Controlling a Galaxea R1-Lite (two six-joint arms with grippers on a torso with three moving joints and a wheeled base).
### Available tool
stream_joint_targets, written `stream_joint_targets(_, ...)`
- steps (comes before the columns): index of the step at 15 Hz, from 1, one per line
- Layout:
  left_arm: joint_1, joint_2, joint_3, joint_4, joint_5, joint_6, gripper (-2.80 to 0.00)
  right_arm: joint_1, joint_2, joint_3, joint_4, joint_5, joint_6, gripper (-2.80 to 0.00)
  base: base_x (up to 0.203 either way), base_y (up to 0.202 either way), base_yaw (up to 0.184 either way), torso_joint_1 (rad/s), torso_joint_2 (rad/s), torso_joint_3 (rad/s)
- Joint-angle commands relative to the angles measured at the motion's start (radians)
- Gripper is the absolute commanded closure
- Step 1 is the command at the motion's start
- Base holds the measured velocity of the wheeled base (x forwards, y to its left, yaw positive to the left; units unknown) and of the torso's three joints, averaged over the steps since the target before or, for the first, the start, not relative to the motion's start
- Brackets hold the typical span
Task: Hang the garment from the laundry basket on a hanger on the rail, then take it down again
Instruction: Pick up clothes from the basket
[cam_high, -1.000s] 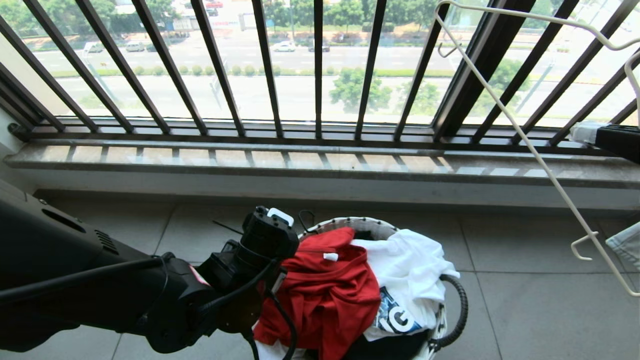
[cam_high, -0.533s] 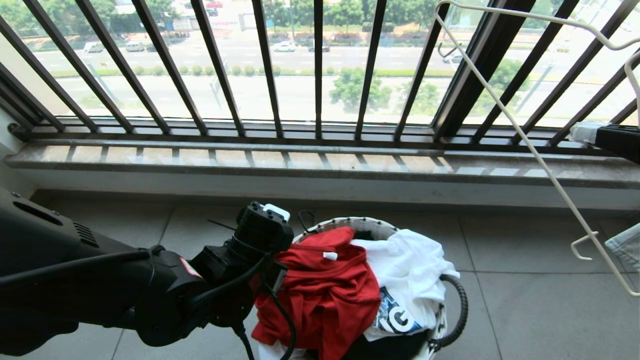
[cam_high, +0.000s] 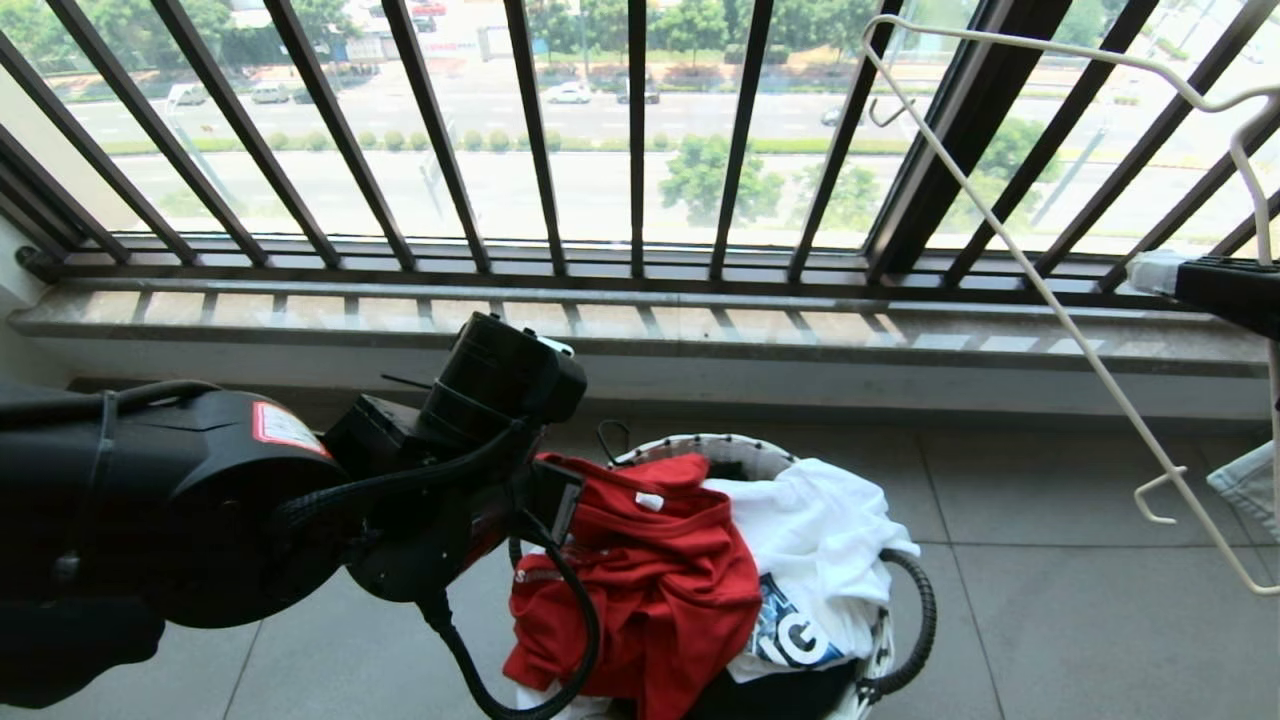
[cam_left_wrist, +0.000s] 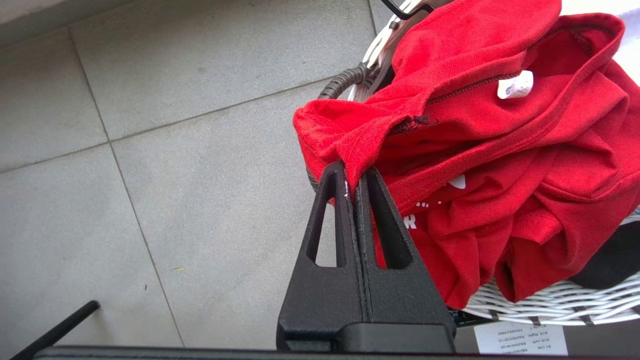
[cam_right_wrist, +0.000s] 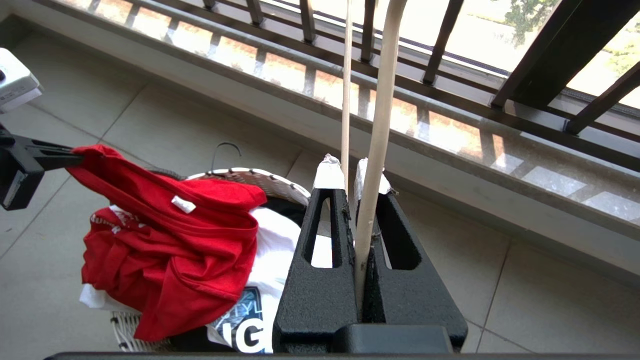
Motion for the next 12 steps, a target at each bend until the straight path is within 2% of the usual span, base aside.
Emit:
stream_joint_targets(1,-0.027,-0.029,-0.044,0.084,-0.019,-0.032,0.0,0.0,0.012,0.002,-0.001,0.001,-0.001,0.0,0.0,0.0,0.0,0.0,0.0,0.0)
stream_joint_targets(5,-0.058,0.061,0.015,0.098,-0.024,-0.064,0.0,0.0,0.028,0.002,-0.001,0.001,-0.001,0.0,0.0,0.0,0.0,0.0,0.0,0.0)
stream_joint_targets(8,-0.107,0.129,0.037,0.093,-0.047,-0.112,0.0,0.0,0.032,0.002,-0.001,0.001,-0.001,0.0,0.0,0.0,0.0,0.0,0.0,0.0)
stream_joint_targets(12,-0.123,0.134,0.042,0.092,-0.06,-0.12,0.0,0.0,0.033,0.002,-0.001,0.001,-0.001,0.0,0.0,0.0,0.0,0.0,0.0,0.0)
